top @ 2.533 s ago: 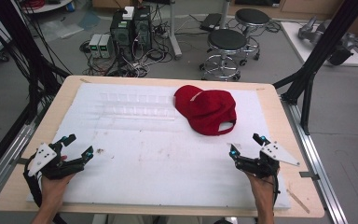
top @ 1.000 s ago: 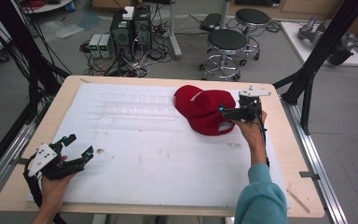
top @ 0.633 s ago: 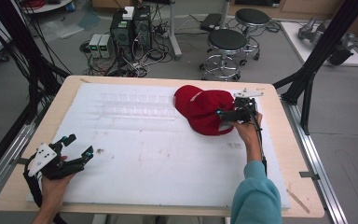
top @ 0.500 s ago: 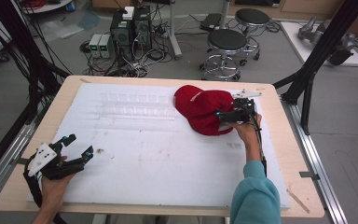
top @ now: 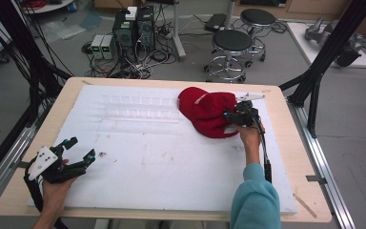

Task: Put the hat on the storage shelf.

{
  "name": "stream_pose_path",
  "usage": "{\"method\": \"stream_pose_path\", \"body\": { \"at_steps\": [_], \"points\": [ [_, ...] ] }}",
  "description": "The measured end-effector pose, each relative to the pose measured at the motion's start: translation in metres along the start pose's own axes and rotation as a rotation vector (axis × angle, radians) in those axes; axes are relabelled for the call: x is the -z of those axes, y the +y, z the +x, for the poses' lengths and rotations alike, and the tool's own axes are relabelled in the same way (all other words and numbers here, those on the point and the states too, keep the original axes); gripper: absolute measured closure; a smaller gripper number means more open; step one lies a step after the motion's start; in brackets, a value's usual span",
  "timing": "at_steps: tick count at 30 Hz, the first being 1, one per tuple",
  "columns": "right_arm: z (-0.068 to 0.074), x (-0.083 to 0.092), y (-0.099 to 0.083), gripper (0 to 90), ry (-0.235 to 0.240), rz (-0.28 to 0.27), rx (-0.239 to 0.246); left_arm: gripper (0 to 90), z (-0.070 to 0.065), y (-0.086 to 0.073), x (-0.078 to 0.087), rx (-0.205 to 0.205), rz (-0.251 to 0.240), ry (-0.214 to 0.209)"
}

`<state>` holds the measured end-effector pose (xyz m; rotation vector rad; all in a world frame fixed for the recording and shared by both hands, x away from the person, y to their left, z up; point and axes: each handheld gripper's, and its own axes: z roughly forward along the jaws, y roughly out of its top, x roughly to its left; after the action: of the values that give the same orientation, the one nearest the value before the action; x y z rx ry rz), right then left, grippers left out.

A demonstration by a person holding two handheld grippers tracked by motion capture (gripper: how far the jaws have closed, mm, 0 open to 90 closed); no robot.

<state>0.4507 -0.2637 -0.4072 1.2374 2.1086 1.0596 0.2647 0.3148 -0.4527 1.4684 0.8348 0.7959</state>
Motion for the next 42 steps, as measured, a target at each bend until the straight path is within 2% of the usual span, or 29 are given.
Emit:
{"method": "stream_pose_path", "body": {
  "at_steps": [1,3,6,8,9,12,18,28,32,42],
  "points": [
    [0.000,0.000,0.000,61.6,0.000,0.000,0.000,17.4,0.000,0.000,0.000,0.001,-0.001,0.000],
    [0.000,0.000,0.000,69.2,0.014,-0.005,-0.002,17.4,0.000,0.000,0.000,0.001,0.000,0.000],
    [0.000,0.001,0.000,77.2,0.043,-0.002,-0.033,17.4,0.000,0.000,0.000,0.001,0.000,0.001],
    [0.000,0.001,0.000,78.5,0.043,0.000,-0.030,17.4,0.000,0.000,0.000,0.000,0.000,0.001],
    [0.001,0.001,0.000,80.7,0.059,0.007,-0.044,17.4,0.000,0.000,0.000,0.000,0.000,0.001],
    [0.003,0.002,0.001,81.2,0.051,0.004,-0.024,17.2,0.000,0.000,0.000,-0.001,0.001,0.002],
    [0.007,0.006,0.004,81.3,0.034,-0.003,-0.016,16.5,-0.001,0.000,0.000,-0.003,-0.004,-0.007],
    [0.016,0.022,0.013,81.5,0.024,-0.068,0.033,16.6,0.001,0.001,-0.001,0.013,0.008,0.002],
    [0.018,0.031,0.017,81.5,0.021,-0.101,0.054,16.6,0.002,0.001,-0.001,0.022,0.008,-0.004],
    [0.029,0.066,0.026,81.4,0.065,-0.193,0.105,16.6,0.001,0.005,-0.001,0.031,0.008,-0.023]
  ]
}}
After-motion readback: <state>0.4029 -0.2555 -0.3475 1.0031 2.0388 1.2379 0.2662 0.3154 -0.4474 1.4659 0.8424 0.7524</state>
